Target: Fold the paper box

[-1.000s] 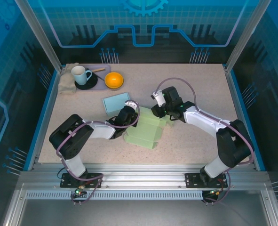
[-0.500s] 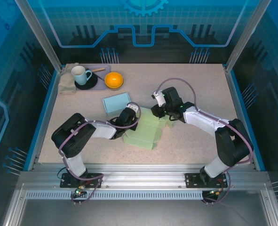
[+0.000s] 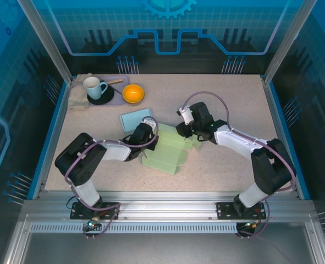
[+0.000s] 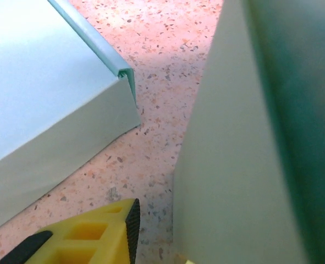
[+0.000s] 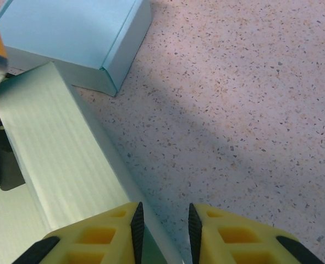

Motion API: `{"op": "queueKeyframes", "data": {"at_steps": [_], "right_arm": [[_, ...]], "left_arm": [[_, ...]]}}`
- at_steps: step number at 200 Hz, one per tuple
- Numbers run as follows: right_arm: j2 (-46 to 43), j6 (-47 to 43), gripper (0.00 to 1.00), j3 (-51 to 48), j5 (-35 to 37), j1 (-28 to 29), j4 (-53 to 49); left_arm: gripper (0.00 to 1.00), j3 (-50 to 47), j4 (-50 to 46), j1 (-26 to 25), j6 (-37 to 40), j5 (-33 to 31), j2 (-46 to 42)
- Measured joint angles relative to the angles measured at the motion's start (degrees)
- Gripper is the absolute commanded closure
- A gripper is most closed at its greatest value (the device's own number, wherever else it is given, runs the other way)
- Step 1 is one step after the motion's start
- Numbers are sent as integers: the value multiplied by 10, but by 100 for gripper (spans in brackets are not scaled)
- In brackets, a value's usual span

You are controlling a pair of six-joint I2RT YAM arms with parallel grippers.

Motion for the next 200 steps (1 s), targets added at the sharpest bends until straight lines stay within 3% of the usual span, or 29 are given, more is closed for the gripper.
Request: {"op": "queueKeyframes", "data": {"at_steps": [37,85,136,200], "right_arm": [[0,0,71,0,0,0,1],[0,-2,71,-2,0,0,5],[0,-2,70,-4,1,2,10],[2,14,67,9,5,4,-9]], "left_arm": [[67,-10,5,4,0,22,-19],[83,7,-10,4,-3,23,-13],[91,43,-28,1,-20,-9,10],[95,50,-32,-19,-39,-52,17]]}}
